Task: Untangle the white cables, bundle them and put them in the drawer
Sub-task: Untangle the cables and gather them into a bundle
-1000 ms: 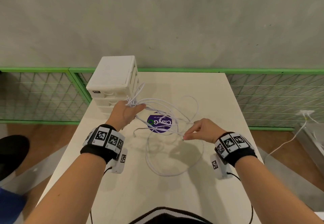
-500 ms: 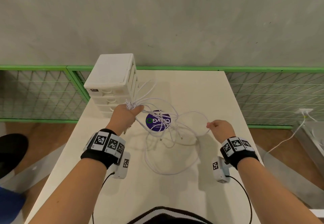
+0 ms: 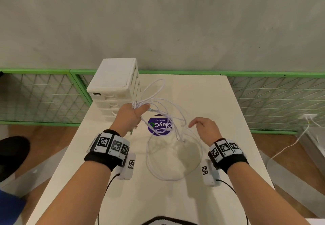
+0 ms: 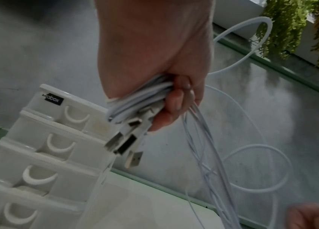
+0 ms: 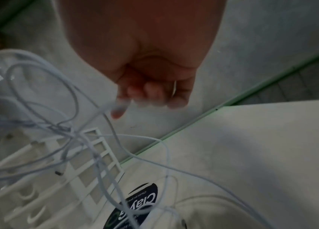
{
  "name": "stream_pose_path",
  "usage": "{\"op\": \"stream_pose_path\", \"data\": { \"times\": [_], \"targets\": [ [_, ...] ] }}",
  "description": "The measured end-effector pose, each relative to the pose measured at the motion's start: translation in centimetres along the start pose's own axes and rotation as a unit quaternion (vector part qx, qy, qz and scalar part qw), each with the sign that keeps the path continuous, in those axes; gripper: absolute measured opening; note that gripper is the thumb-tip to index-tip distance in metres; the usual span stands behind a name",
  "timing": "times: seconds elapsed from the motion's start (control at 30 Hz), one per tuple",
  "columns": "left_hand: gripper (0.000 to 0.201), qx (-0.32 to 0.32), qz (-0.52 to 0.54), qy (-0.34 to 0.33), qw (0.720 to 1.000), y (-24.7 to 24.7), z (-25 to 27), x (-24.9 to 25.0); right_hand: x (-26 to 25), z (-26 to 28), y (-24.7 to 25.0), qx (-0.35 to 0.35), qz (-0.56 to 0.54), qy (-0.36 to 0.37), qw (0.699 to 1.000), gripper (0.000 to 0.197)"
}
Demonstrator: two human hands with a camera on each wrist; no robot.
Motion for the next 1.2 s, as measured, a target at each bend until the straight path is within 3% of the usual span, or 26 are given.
{"op": "stream_pose_path", "data": {
  "times": [0.13,0.23,0.33,0.37,0.43,0.57,0.77,0.97,1.1,1.2],
  "targets": [
    [0.042,0.045,0.023,0.019,0.999,1.6,-0.3,-0.4,2.0,0.2,1.1,0.084,0.002,-0.086,0.993,0.035],
    [0.041,0.028,0.025,0.012,0.999,1.6,-0.2,-0.4,1.3,0.6,0.0,0.010,-0.052,-0.044,0.998,0.034],
    [0.037,0.005,0.046,0.009,0.999,1.0,0.2,0.1,-0.9,1.3,-1.9,-0.088,-0.093,0.006,0.992,0.016],
    [0.038,-0.003,0.055,0.006,0.998,0.8,0.4,0.3,-1.5,1.4,-2.5,-0.102,-0.093,0.016,0.990,0.017],
    [0.039,-0.019,0.070,0.001,0.997,0.6,0.6,0.7,-2.4,1.2,-3.2,-0.102,-0.089,0.030,0.990,0.025],
    [0.040,-0.025,0.084,0.001,0.996,0.9,0.8,1.1,-2.7,0.4,-3.8,-0.070,-0.050,0.062,0.994,0.008],
    [0.042,0.024,-0.009,0.002,1.000,1.7,0.8,0.4,-1.7,-0.8,0.3,0.073,-0.112,0.020,0.991,0.009],
    [0.043,0.083,0.072,0.018,0.994,2.4,0.5,0.1,1.1,-0.6,1.3,-0.004,0.071,-0.046,0.996,0.042],
    [0.040,0.095,0.070,0.032,0.992,3.4,0.4,-0.2,4.5,0.3,1.5,0.024,0.032,-0.095,0.995,0.024],
    [0.038,0.059,0.089,0.051,0.993,2.9,0.6,-0.8,4.5,0.4,1.0,-0.015,0.009,-0.101,0.995,0.021]
  ]
}}
Point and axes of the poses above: each hand's wrist, its own z-axis away from the middle knuckle, its own y-axis out of the back of the hand, x = y × z, the point moved 2 cm from there along -z, towards the middle knuckle, and after that the axes turned 8 degrees about x, right-handed, at the moved point
